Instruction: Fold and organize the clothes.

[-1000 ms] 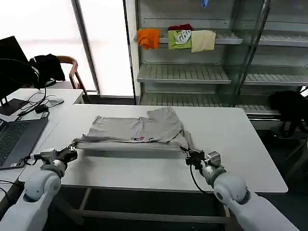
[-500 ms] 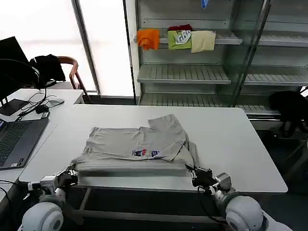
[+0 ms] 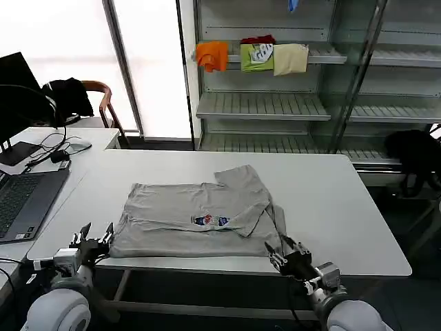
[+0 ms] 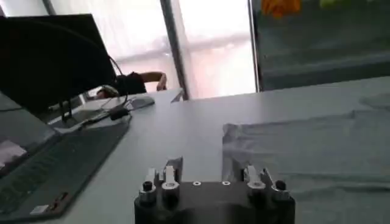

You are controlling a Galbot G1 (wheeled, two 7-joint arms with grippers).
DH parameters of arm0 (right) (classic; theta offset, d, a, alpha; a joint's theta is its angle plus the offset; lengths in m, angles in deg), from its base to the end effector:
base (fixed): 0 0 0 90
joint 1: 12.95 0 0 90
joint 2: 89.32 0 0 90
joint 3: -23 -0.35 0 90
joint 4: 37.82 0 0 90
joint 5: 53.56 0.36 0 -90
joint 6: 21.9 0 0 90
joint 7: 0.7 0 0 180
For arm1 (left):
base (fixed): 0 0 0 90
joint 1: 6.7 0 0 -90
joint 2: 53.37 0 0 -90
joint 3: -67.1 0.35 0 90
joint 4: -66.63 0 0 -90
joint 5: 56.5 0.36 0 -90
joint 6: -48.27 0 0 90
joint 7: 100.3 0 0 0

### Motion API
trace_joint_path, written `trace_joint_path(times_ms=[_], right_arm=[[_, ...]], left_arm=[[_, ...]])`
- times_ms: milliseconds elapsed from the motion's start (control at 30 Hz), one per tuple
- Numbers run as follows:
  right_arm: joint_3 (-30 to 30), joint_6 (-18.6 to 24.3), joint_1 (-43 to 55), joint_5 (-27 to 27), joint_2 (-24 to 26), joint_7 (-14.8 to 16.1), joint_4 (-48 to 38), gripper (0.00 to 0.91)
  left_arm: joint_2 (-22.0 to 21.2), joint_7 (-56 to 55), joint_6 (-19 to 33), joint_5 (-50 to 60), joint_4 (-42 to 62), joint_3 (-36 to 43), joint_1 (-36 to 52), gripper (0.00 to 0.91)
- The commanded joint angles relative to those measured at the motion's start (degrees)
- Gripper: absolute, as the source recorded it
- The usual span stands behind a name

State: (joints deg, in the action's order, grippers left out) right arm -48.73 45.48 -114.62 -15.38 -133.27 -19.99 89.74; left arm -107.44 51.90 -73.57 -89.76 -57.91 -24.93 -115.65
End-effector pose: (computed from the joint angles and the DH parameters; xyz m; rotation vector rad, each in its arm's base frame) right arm 0.2340 -0.0319 -0.2066 0.4654 -2.8208 0.1969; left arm 0.2439 0.0941 -0.2021 0.2484 -2.7905 -0.2468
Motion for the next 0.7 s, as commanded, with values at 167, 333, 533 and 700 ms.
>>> trace_joint_path(times_ms=[167,333,533,700], right_arm=[[4.7,4.2,27.8,1.3,-3.0,14.2,-18.2,0.907],[13.2,-0.6,43.5,3.9,-9.6,18.5,-32.8,0.907],[17.2,-3.0,54.1,-1.2,-21.2,23.7,-54.9,0.907],[16.7,-2.3,58.2,-12.3,-27.7,30.9,-71.4,0.907]], left_arm=[[-0.2,12.9,10.6,-0.6,11.0,5.5,20.0,0.907],[-1.0,15.2,11.8,-1.1,22.5,8.3,27.2,0.907],[-2.2,16.5,8.2,-2.9,30.3,11.2,33.2,0.907],[-3.0,16.1,3.5,-2.2,35.1,13.0,36.0,0.907]])
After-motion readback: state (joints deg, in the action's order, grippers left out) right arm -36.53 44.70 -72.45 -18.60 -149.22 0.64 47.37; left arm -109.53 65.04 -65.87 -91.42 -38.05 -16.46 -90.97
